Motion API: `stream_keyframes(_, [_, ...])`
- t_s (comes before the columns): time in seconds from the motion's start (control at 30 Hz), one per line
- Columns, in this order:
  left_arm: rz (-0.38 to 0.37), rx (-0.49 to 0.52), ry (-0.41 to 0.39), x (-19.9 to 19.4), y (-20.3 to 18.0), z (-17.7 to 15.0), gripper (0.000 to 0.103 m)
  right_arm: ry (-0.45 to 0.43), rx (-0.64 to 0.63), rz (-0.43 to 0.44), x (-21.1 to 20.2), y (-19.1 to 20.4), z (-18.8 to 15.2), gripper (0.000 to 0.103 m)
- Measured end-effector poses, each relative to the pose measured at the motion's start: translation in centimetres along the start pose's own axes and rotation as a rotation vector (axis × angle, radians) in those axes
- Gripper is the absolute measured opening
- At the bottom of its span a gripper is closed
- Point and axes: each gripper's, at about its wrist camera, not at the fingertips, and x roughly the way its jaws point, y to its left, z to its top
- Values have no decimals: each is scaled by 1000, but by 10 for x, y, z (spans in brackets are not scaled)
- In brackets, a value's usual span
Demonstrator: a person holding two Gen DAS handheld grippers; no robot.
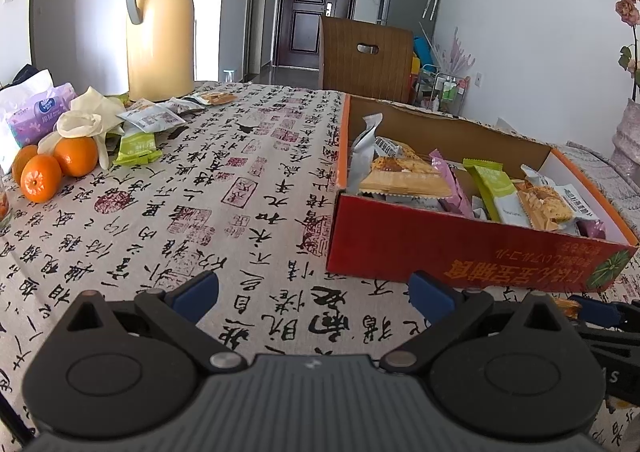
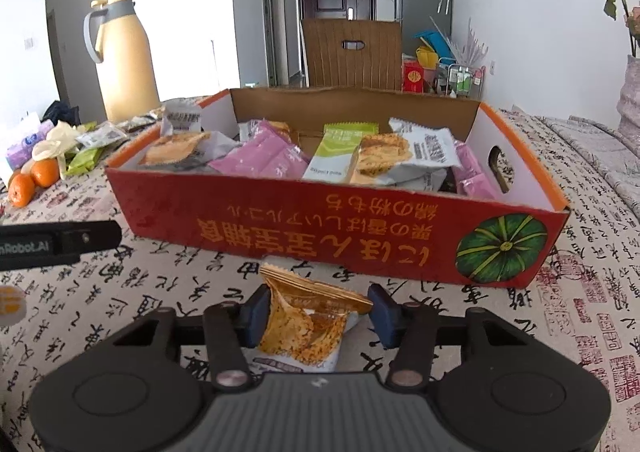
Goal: Organize snacks
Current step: 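Grasp a cracker packet with the left tool while the right tool holds its packet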
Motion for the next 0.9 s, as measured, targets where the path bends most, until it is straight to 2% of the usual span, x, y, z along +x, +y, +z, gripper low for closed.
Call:
stream_keyframes(0.13, [3, 12, -8, -8, -5, 2, 103, -31, 11, 3, -13, -5, 1, 51])
stream_keyframes(0.5, [-49, 93, 9, -34, -43, -8, 103, -92, 57, 0, -53, -32, -14, 51])
stream_keyframes(0.9, [-97, 198, 101, -38, -79, -39, 103, -125, 134, -21, -78, -75, -39, 51])
